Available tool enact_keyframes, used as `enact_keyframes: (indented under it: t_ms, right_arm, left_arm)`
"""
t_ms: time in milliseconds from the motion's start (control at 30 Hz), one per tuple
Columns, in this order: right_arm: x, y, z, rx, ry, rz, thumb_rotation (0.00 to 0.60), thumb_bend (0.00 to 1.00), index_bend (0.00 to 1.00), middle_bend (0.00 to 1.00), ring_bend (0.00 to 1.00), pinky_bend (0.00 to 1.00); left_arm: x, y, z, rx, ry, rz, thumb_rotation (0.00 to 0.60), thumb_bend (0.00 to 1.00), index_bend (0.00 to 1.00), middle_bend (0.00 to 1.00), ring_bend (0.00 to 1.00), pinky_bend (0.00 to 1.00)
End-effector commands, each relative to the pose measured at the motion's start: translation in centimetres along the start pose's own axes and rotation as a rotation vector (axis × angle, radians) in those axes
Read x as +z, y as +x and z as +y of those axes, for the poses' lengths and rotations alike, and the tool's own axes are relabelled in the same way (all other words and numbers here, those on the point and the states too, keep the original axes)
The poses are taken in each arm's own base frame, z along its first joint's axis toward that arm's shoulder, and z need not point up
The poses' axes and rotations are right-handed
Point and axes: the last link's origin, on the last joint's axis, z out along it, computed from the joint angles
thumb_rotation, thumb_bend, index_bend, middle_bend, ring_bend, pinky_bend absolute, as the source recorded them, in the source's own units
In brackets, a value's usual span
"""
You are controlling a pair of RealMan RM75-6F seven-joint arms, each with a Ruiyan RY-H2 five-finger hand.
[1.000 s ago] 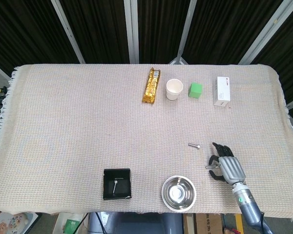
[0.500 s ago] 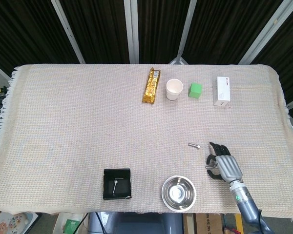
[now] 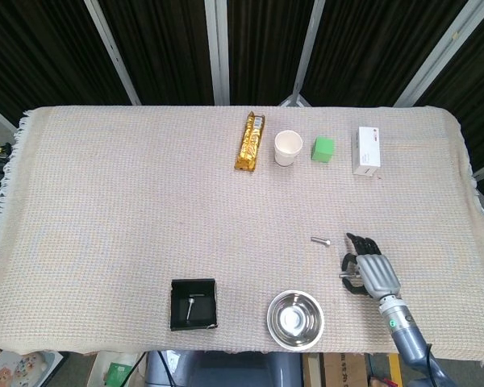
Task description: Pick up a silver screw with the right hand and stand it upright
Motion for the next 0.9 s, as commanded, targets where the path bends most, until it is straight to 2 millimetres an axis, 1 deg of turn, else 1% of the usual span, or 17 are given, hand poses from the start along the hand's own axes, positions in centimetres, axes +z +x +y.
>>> enact_keyframes:
  t_ms: [33, 367, 533, 700, 900]
  right_arm:
    - [0.02, -0.06, -0.03, 0.001, 0.002, -0.006, 0.6, 0.34, 0.54, 0.0, 0.0, 0.0]
    - [0.14, -0.11, -0.05, -0.006, 0.002, -0.014, 0.6, 0.35, 0.55, 0.0, 0.0, 0.0]
    - [0.18, -0.12, -0.11, -0.009, 0.002, -0.017, 0.6, 0.36, 0.57, 0.0, 0.0, 0.0]
    - [0.21, -0.13, -0.17, -0.012, 0.002, -0.02, 0.6, 0.4, 0.59, 0.0, 0.0, 0.0]
    - [0.23, -0.02, -0.27, -0.011, 0.006, -0.022, 0.6, 0.4, 0.59, 0.0, 0.0, 0.0]
  left_arm:
    - [-0.01, -0.02, 0.03, 0.001, 0.0, -0.001, 0.6, 0.04, 0.04, 0.07, 0.02, 0.13]
    - [-0.01, -0.04, 0.04, 0.004, 0.001, -0.001, 0.6, 0.04, 0.04, 0.07, 0.02, 0.13]
    - [-0.02, -0.02, 0.03, 0.003, 0.002, 0.0, 0.6, 0.04, 0.04, 0.07, 0.02, 0.13]
    - [-0.01, -0.04, 0.04, 0.005, 0.002, -0.001, 0.6, 0.04, 0.04, 0.07, 0.02, 0.13]
    - [0.01, -0.06, 0.05, 0.006, 0.003, -0.001, 0.6, 0.04, 0.04, 0.07, 0.02, 0.13]
